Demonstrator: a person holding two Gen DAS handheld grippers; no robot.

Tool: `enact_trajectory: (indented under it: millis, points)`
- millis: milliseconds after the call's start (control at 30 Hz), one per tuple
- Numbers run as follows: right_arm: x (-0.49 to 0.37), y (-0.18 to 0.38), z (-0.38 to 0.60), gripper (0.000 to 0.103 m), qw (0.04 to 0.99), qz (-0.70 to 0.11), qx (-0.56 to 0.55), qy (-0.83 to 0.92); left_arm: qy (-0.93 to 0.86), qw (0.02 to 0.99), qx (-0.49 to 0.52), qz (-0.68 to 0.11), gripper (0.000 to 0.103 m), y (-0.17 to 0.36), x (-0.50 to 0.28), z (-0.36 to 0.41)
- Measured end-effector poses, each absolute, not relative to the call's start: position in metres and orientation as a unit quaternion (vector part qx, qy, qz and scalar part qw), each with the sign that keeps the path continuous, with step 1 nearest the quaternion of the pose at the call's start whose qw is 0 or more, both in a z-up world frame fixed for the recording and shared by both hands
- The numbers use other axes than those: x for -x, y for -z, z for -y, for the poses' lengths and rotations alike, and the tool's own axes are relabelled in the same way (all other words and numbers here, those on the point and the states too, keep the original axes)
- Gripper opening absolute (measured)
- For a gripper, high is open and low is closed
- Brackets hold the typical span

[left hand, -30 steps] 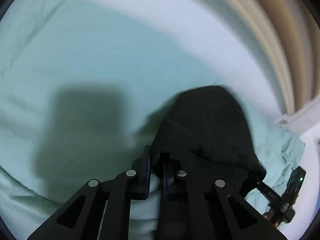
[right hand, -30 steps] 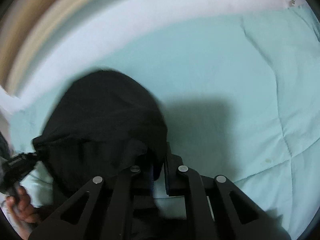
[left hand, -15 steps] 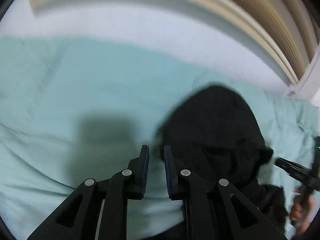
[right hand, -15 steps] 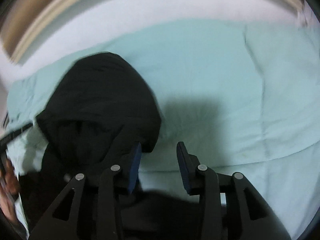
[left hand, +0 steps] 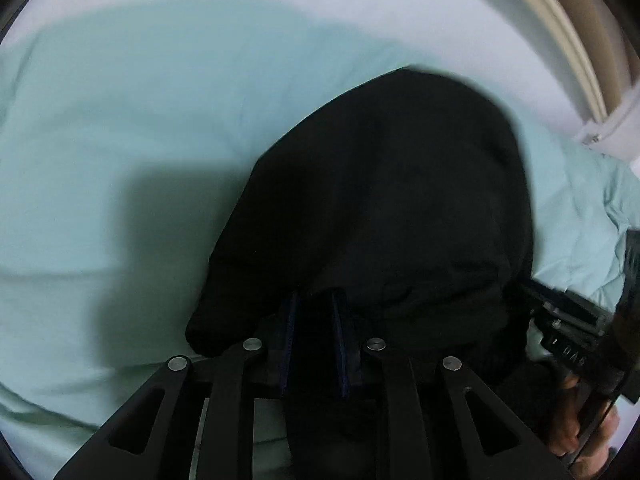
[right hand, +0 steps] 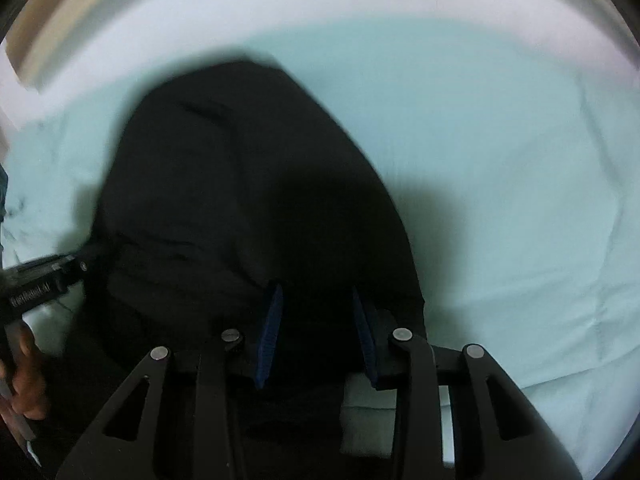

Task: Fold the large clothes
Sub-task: 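Fold the hem up toward the hood with both grippers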

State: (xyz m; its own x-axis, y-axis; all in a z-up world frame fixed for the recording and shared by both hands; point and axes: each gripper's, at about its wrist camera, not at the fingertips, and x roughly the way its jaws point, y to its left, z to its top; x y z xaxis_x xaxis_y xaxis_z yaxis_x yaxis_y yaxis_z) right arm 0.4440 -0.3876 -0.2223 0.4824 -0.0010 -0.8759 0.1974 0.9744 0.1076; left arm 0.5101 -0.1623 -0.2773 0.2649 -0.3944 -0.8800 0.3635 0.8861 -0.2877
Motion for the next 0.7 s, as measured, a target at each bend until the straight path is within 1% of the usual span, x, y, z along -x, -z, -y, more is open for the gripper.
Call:
enact_trajectory:
  millis: [67,200,333,400,433,467,500,533,600,633,700]
  points:
    - [-0.446,0.227,0.390,0.035,0.855,-0.505,-0.107,0.057,0.236,0.799,0.000,-0.553,0.018,0.276,-0.511,0.167]
    - [-0.449,0.215,0.390,0.035,0.858,-0.500,-0.109,0.047,0.246,0.816,-0.036,-0.522,0.018,0.255,-0.501,0.173]
    - [-0.430,0.189,0.400,0.037,0.873,-0.468,-0.135,0.015,0.270,0.835,-0.004,-0.479,0.019,0.218,-0.494,0.150]
    - [-0.423,0.178,0.410,0.042,0.879,-0.454,-0.147,0.013,0.270,0.845,0.027,-0.462,0.023,0.202,-0.498,0.132]
    - [-0.422,0.175,0.416,0.047,0.880,-0.449,-0.153,0.015,0.268,0.847,0.042,-0.457,0.029,0.198,-0.502,0.124]
    - [-0.422,0.174,0.422,0.054,0.881,-0.446,-0.159,0.015,0.262,0.851,0.060,-0.451,0.041,0.194,-0.509,0.114]
    - [-0.422,0.175,0.429,0.058,0.880,-0.445,-0.165,0.016,0.253,0.854,0.075,-0.449,0.050,0.193,-0.515,0.109]
    - [-0.423,0.177,0.435,0.062,0.878,-0.447,-0.169,0.020,0.246,0.854,0.085,-0.451,0.060,0.199,-0.524,0.093]
    - [-0.430,0.184,0.443,0.063,0.873,-0.452,-0.183,0.023,0.243,0.840,0.117,-0.471,0.061,0.210,-0.541,0.082]
    - [-0.434,0.190,0.449,0.063,0.867,-0.456,-0.201,0.015,0.245,0.833,0.125,-0.480,0.061,0.207,-0.542,0.091]
    - [-0.442,0.208,0.460,0.063,0.854,-0.464,-0.235,0.001,0.258,0.806,0.143,-0.513,0.061,0.227,-0.557,0.092]
